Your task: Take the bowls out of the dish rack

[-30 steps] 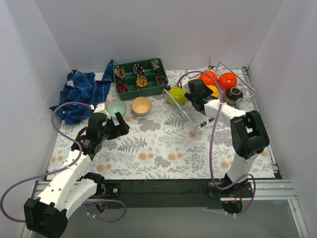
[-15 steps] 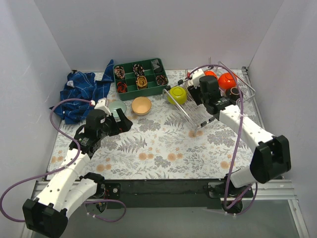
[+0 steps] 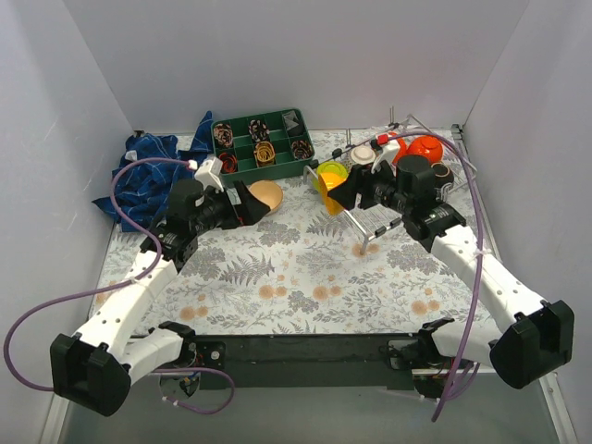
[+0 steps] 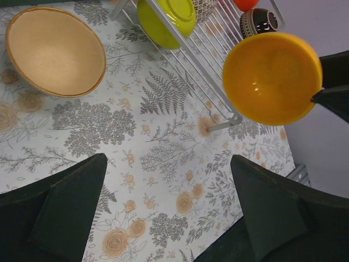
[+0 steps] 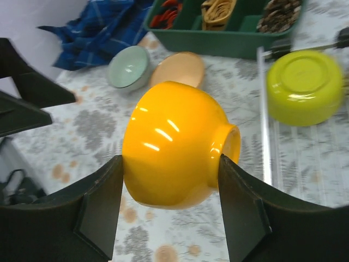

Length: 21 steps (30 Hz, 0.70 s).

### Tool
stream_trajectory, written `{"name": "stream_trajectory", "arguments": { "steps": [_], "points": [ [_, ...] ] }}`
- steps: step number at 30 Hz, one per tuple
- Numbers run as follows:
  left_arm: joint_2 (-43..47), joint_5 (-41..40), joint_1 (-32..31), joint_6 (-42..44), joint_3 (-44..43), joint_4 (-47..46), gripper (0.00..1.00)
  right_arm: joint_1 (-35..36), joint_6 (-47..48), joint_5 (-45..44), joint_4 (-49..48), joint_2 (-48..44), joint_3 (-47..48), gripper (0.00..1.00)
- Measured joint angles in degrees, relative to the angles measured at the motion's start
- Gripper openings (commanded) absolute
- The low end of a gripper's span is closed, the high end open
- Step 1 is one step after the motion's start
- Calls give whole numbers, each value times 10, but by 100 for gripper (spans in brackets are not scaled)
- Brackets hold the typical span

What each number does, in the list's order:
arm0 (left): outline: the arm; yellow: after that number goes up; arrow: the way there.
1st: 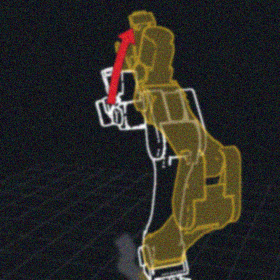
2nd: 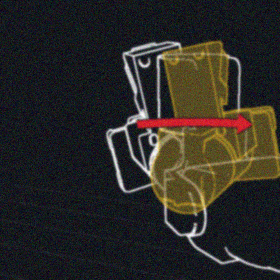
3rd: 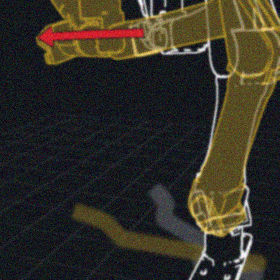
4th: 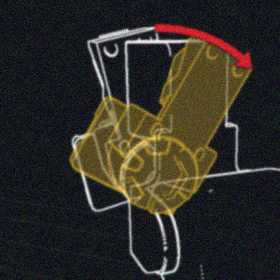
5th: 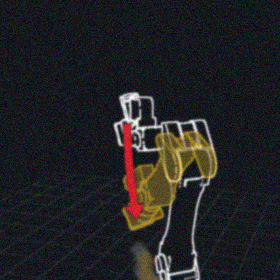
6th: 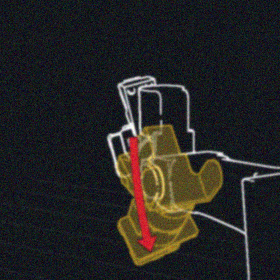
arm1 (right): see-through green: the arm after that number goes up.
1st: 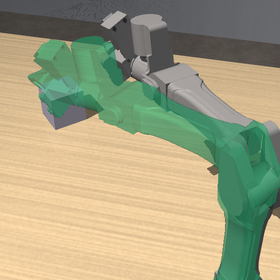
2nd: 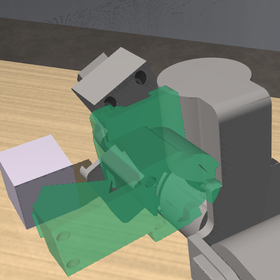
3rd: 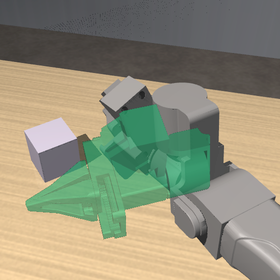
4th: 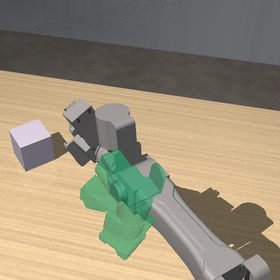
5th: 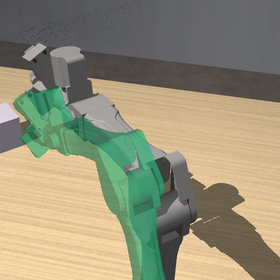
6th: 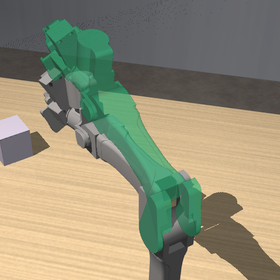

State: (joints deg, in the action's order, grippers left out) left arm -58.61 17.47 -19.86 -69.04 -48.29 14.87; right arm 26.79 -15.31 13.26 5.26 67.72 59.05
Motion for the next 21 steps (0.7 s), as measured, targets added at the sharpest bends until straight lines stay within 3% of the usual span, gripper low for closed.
{"name": "stream_trajectory", "arguments": {
  "steps": [6, 14, 18, 21],
  "points": [
    [-24, 14, -22, -28, -1, -51, 98, 0, -166, 113, -128, -5, -87, 25],
    [-55, -3, -75, -79, -1, -124, 98, 4, -325, 188, -290, -5, -137, 25],
    [-83, -22, -103, -96, -1, -150, 88, 3, -377, 207, -348, -5, -160, 25],
    [-96, -39, -119, -105, 1, -162, 73, 3, -405, 216, -377, -4, -171, 25]
  ]
}}
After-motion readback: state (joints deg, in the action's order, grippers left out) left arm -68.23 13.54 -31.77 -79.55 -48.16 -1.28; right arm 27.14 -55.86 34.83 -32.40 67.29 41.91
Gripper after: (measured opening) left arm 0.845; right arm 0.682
